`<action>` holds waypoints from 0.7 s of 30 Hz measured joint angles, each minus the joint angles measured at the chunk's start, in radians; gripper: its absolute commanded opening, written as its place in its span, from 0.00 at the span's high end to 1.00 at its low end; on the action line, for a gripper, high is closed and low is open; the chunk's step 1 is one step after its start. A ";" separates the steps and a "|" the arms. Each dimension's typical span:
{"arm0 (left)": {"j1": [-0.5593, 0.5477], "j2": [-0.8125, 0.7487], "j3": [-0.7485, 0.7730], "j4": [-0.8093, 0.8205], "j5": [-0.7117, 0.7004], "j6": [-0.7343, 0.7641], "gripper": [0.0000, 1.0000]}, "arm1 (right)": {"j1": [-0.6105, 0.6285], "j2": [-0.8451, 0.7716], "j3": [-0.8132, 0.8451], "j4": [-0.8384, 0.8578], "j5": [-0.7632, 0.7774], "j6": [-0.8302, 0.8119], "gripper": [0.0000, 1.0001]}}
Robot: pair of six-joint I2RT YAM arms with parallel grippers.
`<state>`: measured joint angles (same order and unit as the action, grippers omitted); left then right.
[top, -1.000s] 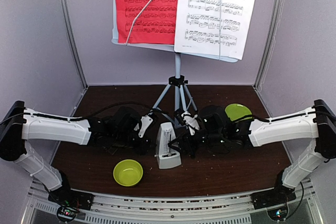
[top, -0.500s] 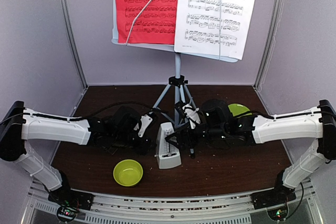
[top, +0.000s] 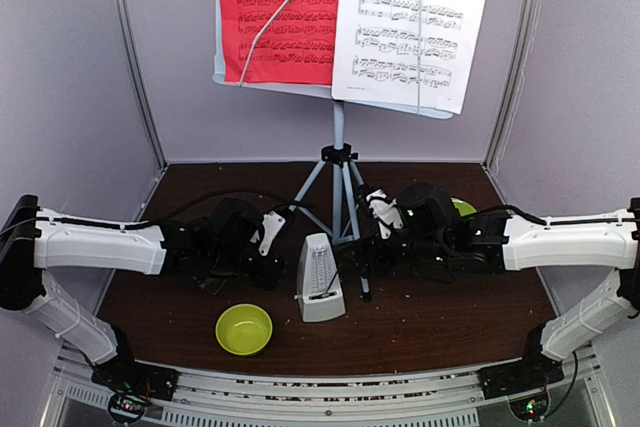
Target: Set up the instrument practice props
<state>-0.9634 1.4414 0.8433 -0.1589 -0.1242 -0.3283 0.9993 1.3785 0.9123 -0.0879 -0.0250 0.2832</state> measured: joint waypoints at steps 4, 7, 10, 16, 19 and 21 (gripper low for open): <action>0.018 -0.030 -0.003 -0.001 -0.010 -0.003 0.42 | -0.035 -0.034 -0.025 -0.053 0.048 0.000 0.22; 0.031 -0.052 -0.005 -0.003 -0.013 -0.004 0.42 | -0.058 -0.055 -0.050 -0.098 0.072 0.000 0.22; 0.047 -0.081 -0.019 -0.005 -0.013 -0.010 0.42 | -0.078 -0.090 -0.065 -0.158 0.086 -0.001 0.22; 0.150 -0.170 -0.080 -0.009 -0.013 -0.023 0.41 | -0.158 -0.195 -0.066 -0.252 0.102 -0.007 0.20; 0.233 -0.219 -0.100 -0.022 -0.011 -0.023 0.41 | -0.229 -0.251 -0.066 -0.284 0.098 -0.006 0.17; 0.290 -0.253 -0.102 -0.031 -0.009 -0.022 0.41 | -0.267 -0.281 -0.066 -0.294 0.091 -0.004 0.15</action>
<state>-0.6739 1.1885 0.7414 -0.1898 -0.1333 -0.3504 0.7319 1.0973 0.8467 -0.3824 0.0658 0.2790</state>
